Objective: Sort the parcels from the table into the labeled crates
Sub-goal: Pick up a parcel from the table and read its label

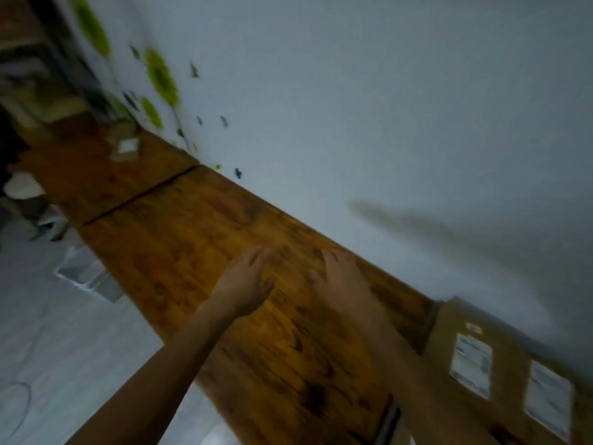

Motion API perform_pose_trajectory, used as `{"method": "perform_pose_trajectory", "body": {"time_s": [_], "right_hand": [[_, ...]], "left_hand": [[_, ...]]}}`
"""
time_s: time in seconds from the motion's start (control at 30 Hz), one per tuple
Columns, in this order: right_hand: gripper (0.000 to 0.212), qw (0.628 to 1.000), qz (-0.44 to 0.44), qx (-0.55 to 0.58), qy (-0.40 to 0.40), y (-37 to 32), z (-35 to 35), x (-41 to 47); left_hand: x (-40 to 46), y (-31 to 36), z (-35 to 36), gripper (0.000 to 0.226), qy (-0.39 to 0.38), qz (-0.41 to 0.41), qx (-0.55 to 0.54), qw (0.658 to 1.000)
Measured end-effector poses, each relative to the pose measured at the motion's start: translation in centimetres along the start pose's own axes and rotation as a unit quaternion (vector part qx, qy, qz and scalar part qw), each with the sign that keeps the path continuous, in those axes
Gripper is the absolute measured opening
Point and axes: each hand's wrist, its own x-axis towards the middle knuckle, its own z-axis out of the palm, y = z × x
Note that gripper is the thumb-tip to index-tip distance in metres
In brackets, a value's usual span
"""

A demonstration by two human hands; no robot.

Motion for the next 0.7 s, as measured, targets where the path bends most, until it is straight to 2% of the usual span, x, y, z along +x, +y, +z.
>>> {"method": "perform_pose_trajectory", "body": {"time_s": [0.13, 0.4, 0.57, 0.7], "right_hand": [[0.058, 0.993, -0.114, -0.007, 0.025, -16.5, 0.1, 10.8], [0.056, 0.982, -0.185, 0.04, 0.001, -47.8, 2.6, 26.0], [0.054, 0.979, -0.197, 0.058, -0.014, -60.7, 4.9, 34.6], [0.067, 0.98, -0.181, 0.077, -0.023, -66.6, 9.9, 45.0]], "left_hand": [[1.7, -15.5, -9.0, 0.07, 0.073, -0.086, 0.0, 0.994], [-0.3, -44.6, -24.0, 0.067, 0.151, -0.189, -0.005, 0.97], [-0.3, -59.0, -27.9, 0.068, 0.17, -0.25, -0.035, 0.953], [3.7, -69.4, -28.4, 0.07, 0.15, -0.279, -0.064, 0.946]]}}
